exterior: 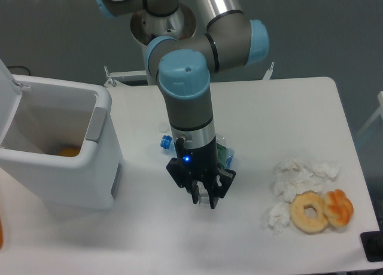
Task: Place the plastic bottle in the trash can
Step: 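Lower the gripper onto the small clear plastic bottle and close it, then lift the clear bottle and carry it over the white trash bin, then lower the clear bottle down into the trash bin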
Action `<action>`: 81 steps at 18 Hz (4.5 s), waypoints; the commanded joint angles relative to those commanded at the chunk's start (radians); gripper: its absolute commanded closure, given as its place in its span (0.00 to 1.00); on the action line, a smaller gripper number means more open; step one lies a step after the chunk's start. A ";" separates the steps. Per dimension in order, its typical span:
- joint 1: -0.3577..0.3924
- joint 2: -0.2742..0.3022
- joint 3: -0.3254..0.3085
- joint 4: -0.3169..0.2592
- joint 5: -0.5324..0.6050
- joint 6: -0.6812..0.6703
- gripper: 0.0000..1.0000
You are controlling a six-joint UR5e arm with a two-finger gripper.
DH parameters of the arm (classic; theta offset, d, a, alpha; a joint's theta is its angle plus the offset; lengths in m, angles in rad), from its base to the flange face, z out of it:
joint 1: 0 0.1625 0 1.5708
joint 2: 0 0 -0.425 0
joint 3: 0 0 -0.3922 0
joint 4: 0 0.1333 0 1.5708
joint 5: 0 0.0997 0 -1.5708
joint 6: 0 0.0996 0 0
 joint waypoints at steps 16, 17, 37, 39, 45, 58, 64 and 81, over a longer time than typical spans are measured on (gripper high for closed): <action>0.011 0.011 0.012 0.002 -0.047 -0.038 0.64; 0.011 0.012 0.017 0.002 -0.063 -0.047 0.64; 0.115 0.104 0.074 0.003 -0.357 -0.429 0.64; 0.107 0.109 0.077 0.006 -0.373 -0.433 0.64; 0.058 0.150 0.080 0.005 -0.485 -0.460 0.64; -0.049 0.218 0.080 0.006 -0.519 -0.453 0.64; -0.135 0.222 0.060 0.006 -0.519 -0.446 0.64; -0.233 0.222 -0.023 0.006 -0.569 -0.439 0.63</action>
